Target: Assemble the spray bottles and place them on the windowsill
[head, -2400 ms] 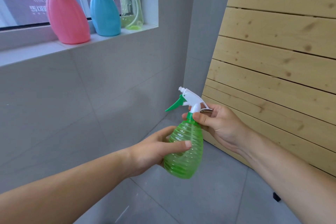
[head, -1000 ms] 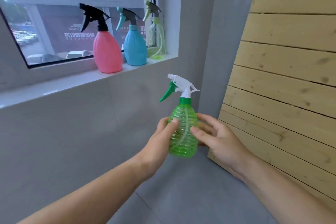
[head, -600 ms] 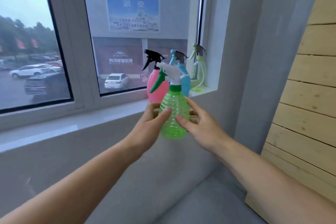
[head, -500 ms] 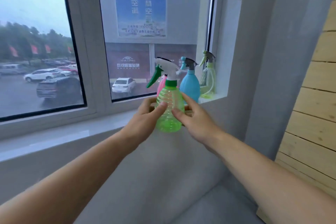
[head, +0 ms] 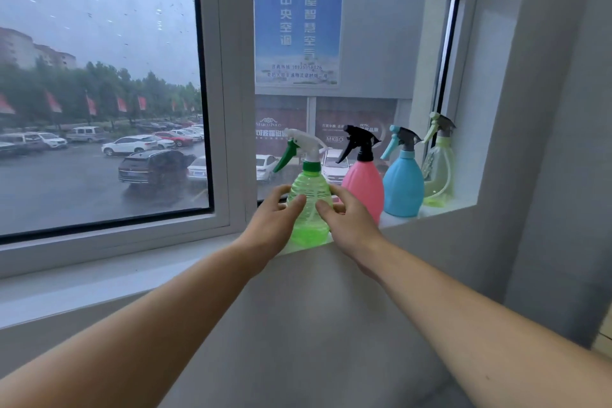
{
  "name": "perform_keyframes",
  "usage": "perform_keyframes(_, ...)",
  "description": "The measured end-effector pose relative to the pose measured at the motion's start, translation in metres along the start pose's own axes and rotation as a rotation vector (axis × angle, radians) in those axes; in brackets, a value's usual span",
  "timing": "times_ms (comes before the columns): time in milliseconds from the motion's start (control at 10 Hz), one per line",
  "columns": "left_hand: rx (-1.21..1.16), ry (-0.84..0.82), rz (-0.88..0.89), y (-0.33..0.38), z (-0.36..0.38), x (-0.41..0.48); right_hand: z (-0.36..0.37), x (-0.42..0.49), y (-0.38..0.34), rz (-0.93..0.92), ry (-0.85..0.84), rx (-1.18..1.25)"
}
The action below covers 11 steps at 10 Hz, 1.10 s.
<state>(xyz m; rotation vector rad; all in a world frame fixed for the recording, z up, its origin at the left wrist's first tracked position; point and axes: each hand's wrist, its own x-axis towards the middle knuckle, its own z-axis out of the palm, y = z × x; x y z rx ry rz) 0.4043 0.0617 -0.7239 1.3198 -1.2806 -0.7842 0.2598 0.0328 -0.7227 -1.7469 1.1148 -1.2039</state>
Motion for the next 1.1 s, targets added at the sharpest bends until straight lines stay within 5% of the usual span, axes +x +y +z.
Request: perform_keyframes(1100, 0.037, 0.123, -0.014, -0.019, 0.007, 0.021, -0.003, 0.013, 0.021, 0.035, 0.104, 0.04)
